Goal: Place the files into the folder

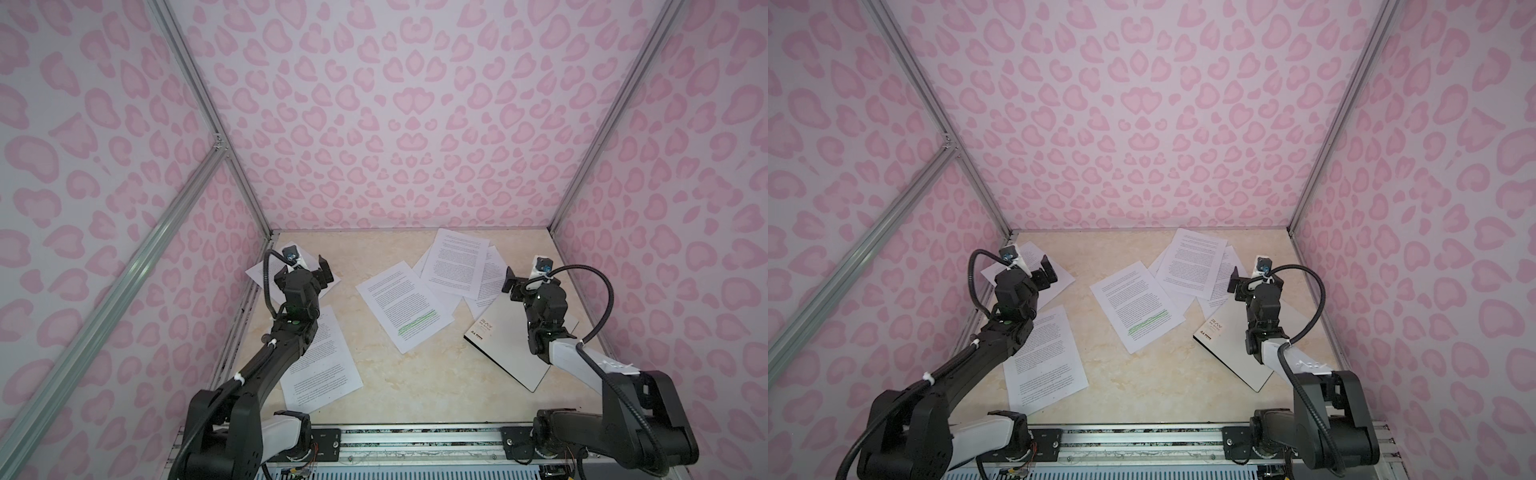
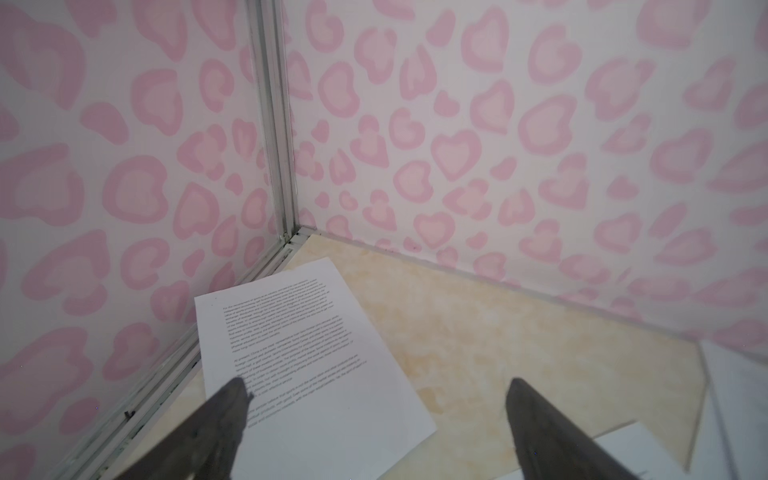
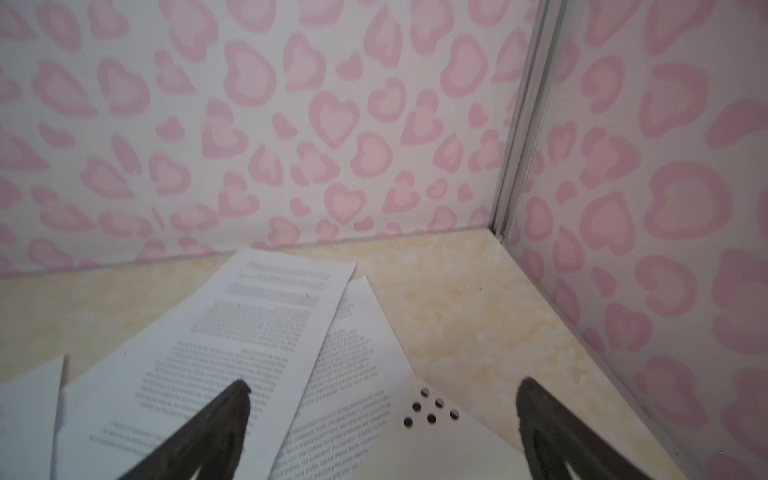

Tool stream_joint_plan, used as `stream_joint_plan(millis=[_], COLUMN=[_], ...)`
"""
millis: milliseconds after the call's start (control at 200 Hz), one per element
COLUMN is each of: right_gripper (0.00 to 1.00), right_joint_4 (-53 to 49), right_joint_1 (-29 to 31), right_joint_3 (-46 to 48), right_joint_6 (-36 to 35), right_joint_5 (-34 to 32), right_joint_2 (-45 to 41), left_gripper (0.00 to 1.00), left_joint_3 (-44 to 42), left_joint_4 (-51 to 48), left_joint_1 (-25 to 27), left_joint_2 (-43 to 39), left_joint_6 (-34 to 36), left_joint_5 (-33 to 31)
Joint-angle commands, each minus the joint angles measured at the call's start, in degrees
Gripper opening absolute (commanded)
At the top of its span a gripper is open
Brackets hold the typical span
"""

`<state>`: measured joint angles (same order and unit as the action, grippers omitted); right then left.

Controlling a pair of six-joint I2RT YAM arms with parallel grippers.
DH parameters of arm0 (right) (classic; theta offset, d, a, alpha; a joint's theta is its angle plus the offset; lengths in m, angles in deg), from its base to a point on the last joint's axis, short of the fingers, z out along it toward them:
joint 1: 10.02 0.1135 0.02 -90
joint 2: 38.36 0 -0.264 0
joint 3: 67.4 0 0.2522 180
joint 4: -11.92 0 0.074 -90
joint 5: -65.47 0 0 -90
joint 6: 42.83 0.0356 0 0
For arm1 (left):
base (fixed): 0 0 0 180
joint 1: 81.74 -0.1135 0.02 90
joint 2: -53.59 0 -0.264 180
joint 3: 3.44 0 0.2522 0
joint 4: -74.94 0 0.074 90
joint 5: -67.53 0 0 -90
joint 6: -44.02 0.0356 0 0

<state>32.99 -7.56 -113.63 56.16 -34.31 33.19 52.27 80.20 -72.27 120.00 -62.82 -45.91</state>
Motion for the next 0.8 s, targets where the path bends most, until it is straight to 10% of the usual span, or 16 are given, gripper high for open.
stream_joint_plan(millis=[0,105,370,795], right_gripper=[1.0,1.0,0.95,0.92], right_joint_4=[-29.07,-32.98,-35.26,-34.72], right_joint_1=[-2.69,-12.79,-27.08,-34.45], right_joint_3=[-6.97,-6.01,1.66,6.33], right_joint_6=[19.63,27.44,30.13,32.48], right_joint_5=[-11.09,5.98,15.32,29.3], right_joint_2=[-1.17,-3.21,-5.0,1.95], left_gripper=[0.98,0.98,0.98,0.99], left_joint_3=[0.91,-1.52,-1.77,8.41], left_joint_4=[-21.93,-19.02,1.31,28.66], left_joint_1=[1.51,7.14,32.17,47.46], left_joint_2=[-4.17,-4.3,11.24,41.9], left_joint_6=[-21.99,-31.03,-43.91,-64.25], left_joint_5=[11.57,28.91,41.3,45.52])
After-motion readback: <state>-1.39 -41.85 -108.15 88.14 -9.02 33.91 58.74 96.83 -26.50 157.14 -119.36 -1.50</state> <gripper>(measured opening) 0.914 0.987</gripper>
